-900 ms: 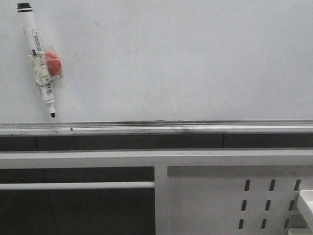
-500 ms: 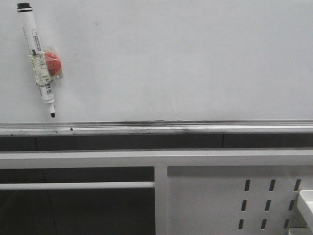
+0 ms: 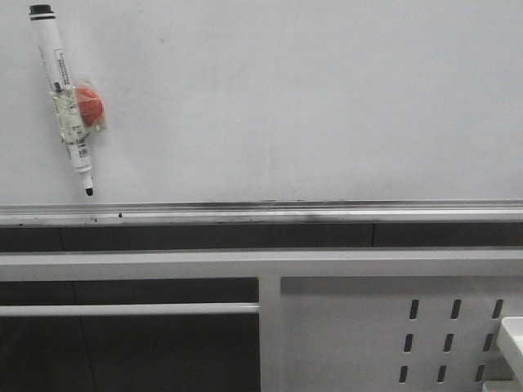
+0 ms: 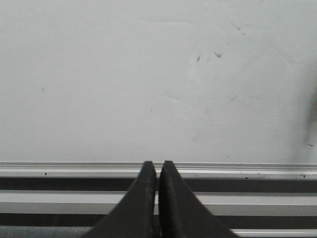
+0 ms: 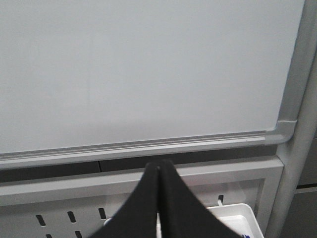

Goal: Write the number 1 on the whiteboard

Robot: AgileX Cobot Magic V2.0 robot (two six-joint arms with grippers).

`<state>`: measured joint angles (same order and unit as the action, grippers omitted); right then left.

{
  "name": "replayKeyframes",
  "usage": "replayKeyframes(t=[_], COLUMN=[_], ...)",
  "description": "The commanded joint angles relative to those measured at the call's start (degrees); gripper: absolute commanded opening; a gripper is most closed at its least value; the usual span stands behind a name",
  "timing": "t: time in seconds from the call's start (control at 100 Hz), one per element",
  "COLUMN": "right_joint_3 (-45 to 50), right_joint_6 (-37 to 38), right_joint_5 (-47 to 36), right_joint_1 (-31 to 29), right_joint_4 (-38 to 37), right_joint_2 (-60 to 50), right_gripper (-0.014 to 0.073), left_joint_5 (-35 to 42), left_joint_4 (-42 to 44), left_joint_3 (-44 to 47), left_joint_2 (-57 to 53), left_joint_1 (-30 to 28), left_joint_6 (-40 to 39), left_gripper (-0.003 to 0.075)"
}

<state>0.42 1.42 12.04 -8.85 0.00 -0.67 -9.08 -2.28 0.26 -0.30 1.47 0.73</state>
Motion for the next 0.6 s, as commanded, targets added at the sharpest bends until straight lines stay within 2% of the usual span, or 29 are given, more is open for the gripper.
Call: replayKeyframes(t=[0.0,0.19,0.25,0.31,0.38,0.5,0.59], right_joint_3=[0.79,0.79,0.79,0.09,-2.07,-8.85,-12.85], right_joint_6=[-0.18,0.06,0.06,0.14,0.14,-0.59,-0.59], right_joint_5=[-5.29,-15.13,-19.79,-21.12,-16.37,1.51,3.55], right_joint_1=[-0.46,-0.46,-0.46,-0.46,-0.46,-0.46,-0.25], right_joint_4=[0.4,16.6,18.78,20.22,20.53,20.53,23.03], right_joint_2=[-1.05,-1.05,-1.05,-1.05,-1.05,0.83,3.7], right_gripper=[-0.0069,-0.0069,-0.0069,-0.0069,-0.0069,-0.0069,-0.0069], left_joint_5=[5.26,9.08,9.52,9.08,6.75,-2.48,-2.93], left_joint_4=[-0.5,-1.96,-2.85,-4.57,-5.55,-4.59,-6.21], left_joint_3=[1.92,1.92,1.33,0.16,-2.75,-10.89,-15.72], left_joint_2=[-1.23,-1.23,-1.23,-1.23,-1.0,2.1,5.45], left_joint_1=[-0.1,-0.1,-0.1,-0.1,-0.1,-0.1,-0.1], left_joint_6=[0.1,0.1,0.1,0.1,0.1,0.1,0.1], left_gripper=[-0.002,-0.002,-0.002,-0.002,-0.002,-0.002,-0.002])
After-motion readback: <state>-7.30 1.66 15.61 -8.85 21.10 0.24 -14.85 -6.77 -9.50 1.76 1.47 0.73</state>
